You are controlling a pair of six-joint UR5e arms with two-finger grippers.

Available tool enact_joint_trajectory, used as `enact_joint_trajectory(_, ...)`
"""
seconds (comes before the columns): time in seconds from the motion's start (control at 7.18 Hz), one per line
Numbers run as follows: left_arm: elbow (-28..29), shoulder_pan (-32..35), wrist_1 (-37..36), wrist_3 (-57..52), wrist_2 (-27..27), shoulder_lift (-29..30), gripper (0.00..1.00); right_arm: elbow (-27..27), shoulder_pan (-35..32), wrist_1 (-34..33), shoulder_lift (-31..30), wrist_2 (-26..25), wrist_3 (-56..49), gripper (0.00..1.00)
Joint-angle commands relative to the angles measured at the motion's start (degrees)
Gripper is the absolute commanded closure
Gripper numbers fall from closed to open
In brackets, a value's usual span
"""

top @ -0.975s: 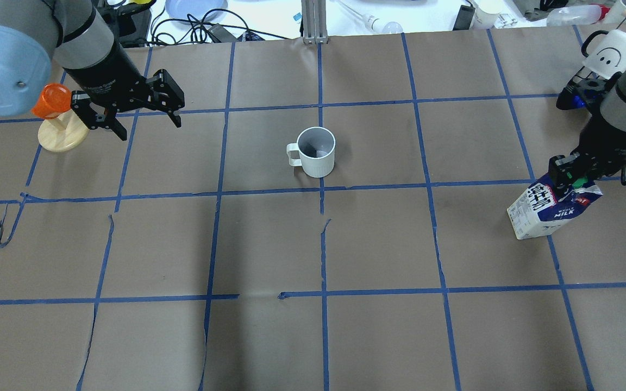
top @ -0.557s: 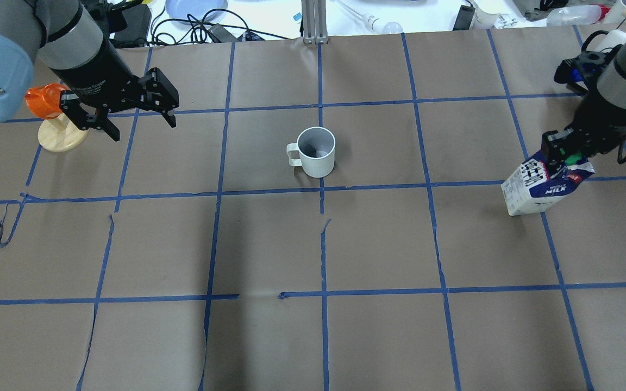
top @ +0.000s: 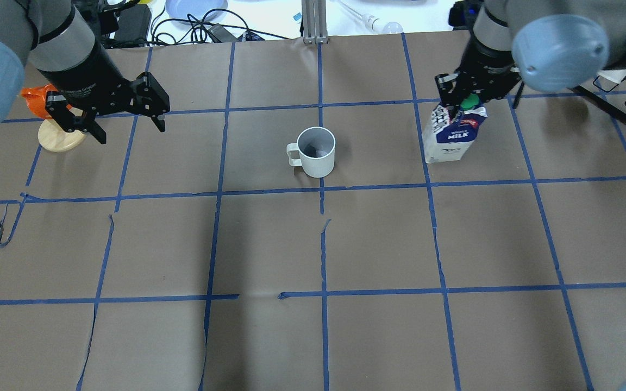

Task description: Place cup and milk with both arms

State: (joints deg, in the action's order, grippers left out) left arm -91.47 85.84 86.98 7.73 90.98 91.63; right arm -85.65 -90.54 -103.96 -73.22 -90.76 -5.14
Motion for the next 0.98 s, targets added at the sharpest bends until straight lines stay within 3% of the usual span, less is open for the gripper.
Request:
enact_joint_trajectory(0.0, -1.59, 0.03, -0.40, 0.00, 0.33, 0.12, 0.00, 7.15, -6.81, -0.27, 8.25, 2.06, 6.17, 0.67)
enact_joint_trajectory(0.84, -1.69, -0.06, -0.67, -0.09, 0.25, -0.05, 0.00, 6.90, -11.50, -0.71, 9.59, 4.45, 13.75, 0.65)
